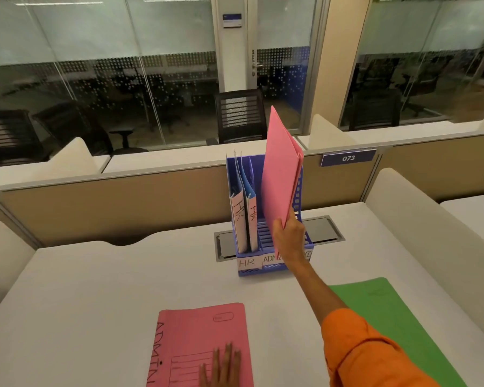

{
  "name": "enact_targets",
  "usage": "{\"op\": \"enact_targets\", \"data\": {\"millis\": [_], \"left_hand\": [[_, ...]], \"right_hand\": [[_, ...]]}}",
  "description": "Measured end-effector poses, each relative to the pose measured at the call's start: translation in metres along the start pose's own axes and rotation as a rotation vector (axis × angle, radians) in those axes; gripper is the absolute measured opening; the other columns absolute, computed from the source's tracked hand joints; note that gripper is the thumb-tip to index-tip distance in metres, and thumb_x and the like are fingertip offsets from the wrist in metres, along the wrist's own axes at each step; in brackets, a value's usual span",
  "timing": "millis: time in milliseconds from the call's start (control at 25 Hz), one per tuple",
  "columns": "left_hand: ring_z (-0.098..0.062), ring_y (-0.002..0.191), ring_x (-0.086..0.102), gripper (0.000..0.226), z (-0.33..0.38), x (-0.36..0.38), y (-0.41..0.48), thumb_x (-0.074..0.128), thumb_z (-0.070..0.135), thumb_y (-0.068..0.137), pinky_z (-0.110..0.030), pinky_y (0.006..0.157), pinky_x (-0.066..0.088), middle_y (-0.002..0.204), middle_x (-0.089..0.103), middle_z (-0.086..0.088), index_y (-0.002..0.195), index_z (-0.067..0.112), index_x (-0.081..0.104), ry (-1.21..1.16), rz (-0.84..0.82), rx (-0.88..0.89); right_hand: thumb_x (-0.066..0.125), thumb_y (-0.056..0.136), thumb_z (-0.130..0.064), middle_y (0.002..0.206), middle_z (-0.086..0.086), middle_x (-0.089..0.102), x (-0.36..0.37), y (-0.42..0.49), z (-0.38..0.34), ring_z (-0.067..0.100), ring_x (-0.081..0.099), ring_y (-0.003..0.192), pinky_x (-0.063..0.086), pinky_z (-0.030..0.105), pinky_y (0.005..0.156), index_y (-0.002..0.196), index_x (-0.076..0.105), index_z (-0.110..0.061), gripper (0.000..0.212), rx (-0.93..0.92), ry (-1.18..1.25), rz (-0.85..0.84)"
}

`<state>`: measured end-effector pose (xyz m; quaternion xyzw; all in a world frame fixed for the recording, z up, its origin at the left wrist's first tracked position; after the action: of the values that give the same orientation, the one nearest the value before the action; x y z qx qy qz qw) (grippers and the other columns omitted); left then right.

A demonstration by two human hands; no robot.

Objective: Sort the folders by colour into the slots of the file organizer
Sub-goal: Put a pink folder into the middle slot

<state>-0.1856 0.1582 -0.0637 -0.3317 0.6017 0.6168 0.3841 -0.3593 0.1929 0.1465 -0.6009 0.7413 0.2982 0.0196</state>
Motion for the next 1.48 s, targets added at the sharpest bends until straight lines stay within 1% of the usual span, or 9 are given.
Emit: {"op": "enact_targets", "data": {"millis": [80, 160, 320, 760, 1000, 1080, 1200, 1320, 1480], "left_hand": [[-0.026, 0.151, -0.004, 0.082, -0.141, -0.024, -0.029, 0.01, 0.068, 0.09, -0.055, 0.117, 0.005, 0.162, 0.0, 0.004, 0.154, 0.016, 0.008, -0.28, -0.259, -0.262], [-0.021, 0.151, -0.005, 0.09, -0.128, -0.026, -0.056, 0.013, 0.074, 0.085, -0.051, 0.119, -0.001, 0.164, -0.004, 0.004, 0.154, 0.018, 0.0, -0.047, -0.193, -0.205], [-0.022, 0.151, 0.001, 0.094, -0.112, 0.007, -0.069, 0.026, 0.075, 0.082, -0.052, 0.118, 0.006, 0.164, 0.001, 0.001, 0.154, 0.018, 0.007, -0.088, -0.501, -0.126], [-0.024, 0.151, 0.001, 0.089, -0.113, -0.026, -0.054, 0.02, 0.07, 0.086, -0.048, 0.114, 0.013, 0.164, -0.001, -0.003, 0.154, 0.014, 0.006, -0.038, -0.271, -0.046], [-0.026, 0.151, 0.001, 0.067, -0.111, -0.042, -0.041, 0.012, 0.057, 0.095, -0.046, 0.118, 0.01, 0.163, 0.009, -0.006, 0.136, 0.011, 0.039, -0.025, -0.192, -0.024], [-0.026, 0.151, 0.0, 0.063, -0.111, -0.048, -0.04, 0.009, 0.05, 0.098, -0.046, 0.118, 0.009, 0.16, 0.022, -0.005, 0.141, 0.011, 0.035, -0.007, -0.113, -0.011], [-0.027, 0.151, -0.001, 0.067, -0.11, -0.055, -0.039, 0.008, 0.049, 0.099, -0.046, 0.118, 0.008, 0.164, 0.0, -0.008, 0.153, 0.008, 0.008, 0.03, -0.035, 0.003], [-0.026, 0.151, 0.001, 0.063, -0.109, -0.055, -0.042, 0.009, 0.046, 0.1, -0.045, 0.116, 0.012, 0.164, -0.001, -0.007, 0.15, 0.01, 0.02, 0.051, 0.003, 0.017], [-0.026, 0.151, 0.004, 0.062, -0.11, -0.052, -0.044, 0.01, 0.044, 0.101, -0.045, 0.117, 0.012, 0.164, 0.002, -0.006, 0.153, 0.011, 0.009, 0.079, 0.022, 0.019]], "right_hand": [[0.052, 0.098, -0.02, 0.123, 0.013, 0.055, 0.007, 0.004, 0.007, 0.019, 0.061, 0.098, 0.05, 0.011, 0.066, 0.135, 0.042, -0.008, 0.041, 0.02, 0.013, -0.001], [0.053, 0.097, -0.019, 0.121, 0.014, 0.057, 0.011, 0.006, 0.011, 0.017, 0.061, 0.093, 0.045, 0.003, 0.063, 0.134, 0.043, -0.007, 0.04, 0.007, 0.019, 0.011], [0.056, 0.096, -0.019, 0.117, 0.017, 0.059, 0.021, 0.012, 0.018, 0.013, 0.058, 0.086, 0.042, 0.002, 0.062, 0.133, 0.045, -0.003, 0.041, 0.007, 0.011, 0.041], [0.057, 0.096, -0.026, 0.115, 0.017, 0.062, 0.04, 0.018, 0.03, 0.012, 0.058, 0.085, 0.051, 0.01, 0.067, 0.128, 0.049, -0.003, 0.04, 0.001, 0.056, 0.115], [0.059, 0.095, -0.028, 0.114, 0.017, 0.065, 0.045, 0.018, 0.027, 0.013, 0.062, 0.086, 0.047, 0.007, 0.07, 0.126, 0.05, -0.005, 0.04, -0.031, 0.058, 0.119], [0.061, 0.093, -0.028, 0.113, 0.009, 0.064, 0.047, 0.019, 0.023, 0.008, 0.059, 0.082, 0.045, 0.002, 0.069, 0.125, 0.049, -0.009, 0.038, -0.039, 0.071, 0.123], [0.066, 0.09, -0.03, 0.109, -0.01, 0.054, 0.05, 0.023, 0.02, -0.005, 0.058, 0.078, 0.043, -0.004, 0.059, 0.124, 0.047, -0.018, 0.041, 0.007, 0.144, 0.103], [0.069, 0.086, -0.037, 0.111, -0.012, 0.051, 0.052, 0.031, 0.023, 0.004, 0.061, 0.084, 0.051, 0.005, 0.063, 0.123, 0.044, -0.022, 0.048, 0.122, 0.198, 0.119], [0.074, 0.079, -0.046, 0.119, -0.005, 0.055, 0.051, 0.039, 0.032, 0.013, 0.06, 0.1, 0.053, 0.011, 0.065, 0.124, 0.042, -0.026, 0.058, 0.264, 0.313, 0.149]]}}
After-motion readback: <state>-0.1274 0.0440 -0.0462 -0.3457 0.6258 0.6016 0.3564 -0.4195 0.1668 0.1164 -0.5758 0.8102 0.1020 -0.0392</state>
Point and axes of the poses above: each hand's wrist, its own y-axis towards the middle knuckle, its own x-axis out of the palm, z = x × y, the point moved 7 cm from there along y, towards the middle knuckle
